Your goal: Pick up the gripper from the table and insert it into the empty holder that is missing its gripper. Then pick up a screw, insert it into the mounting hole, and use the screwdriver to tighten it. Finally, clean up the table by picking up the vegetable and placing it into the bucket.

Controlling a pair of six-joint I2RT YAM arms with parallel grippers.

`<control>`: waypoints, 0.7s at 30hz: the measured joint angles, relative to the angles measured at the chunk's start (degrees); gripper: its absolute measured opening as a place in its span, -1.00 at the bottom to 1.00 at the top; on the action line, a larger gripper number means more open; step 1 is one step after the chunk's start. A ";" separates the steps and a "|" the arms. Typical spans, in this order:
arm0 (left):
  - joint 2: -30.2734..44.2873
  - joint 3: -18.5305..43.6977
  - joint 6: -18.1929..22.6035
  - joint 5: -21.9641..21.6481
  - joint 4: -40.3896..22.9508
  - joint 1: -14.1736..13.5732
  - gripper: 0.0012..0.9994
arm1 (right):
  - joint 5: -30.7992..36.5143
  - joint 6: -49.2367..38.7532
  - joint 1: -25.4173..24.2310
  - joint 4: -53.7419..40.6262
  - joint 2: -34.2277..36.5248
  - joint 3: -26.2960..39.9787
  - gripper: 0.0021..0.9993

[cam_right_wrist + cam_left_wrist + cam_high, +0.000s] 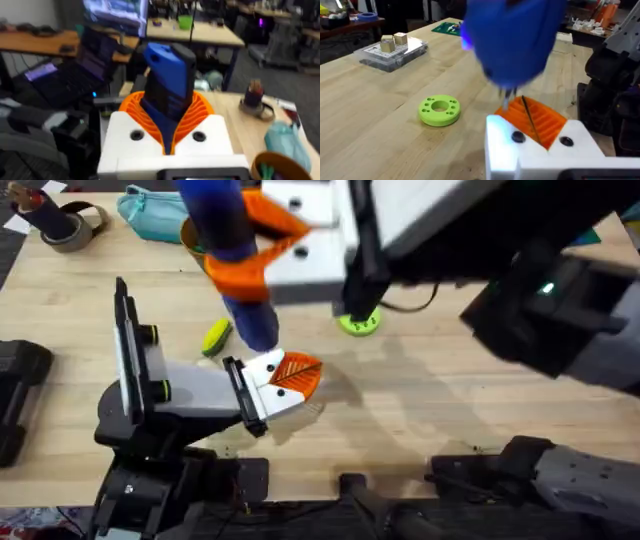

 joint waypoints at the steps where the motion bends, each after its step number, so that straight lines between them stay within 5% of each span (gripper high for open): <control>1: -0.01 0.00 0.00 0.00 0.00 0.00 -0.97 | -1.09 0.68 -0.62 0.05 0.04 1.22 -0.91; 6: -0.01 0.00 0.01 0.00 0.00 0.00 -0.97 | -8.30 5.65 -5.36 1.21 0.79 10.64 -0.91; 13: -0.01 0.00 0.02 0.01 0.00 0.00 -0.97 | -17.03 10.58 -5.43 7.02 7.75 17.96 -0.91; 21: -0.01 0.00 0.02 -1.19 0.06 0.00 -0.97 | -22.19 13.76 -5.41 7.75 13.86 20.00 -0.91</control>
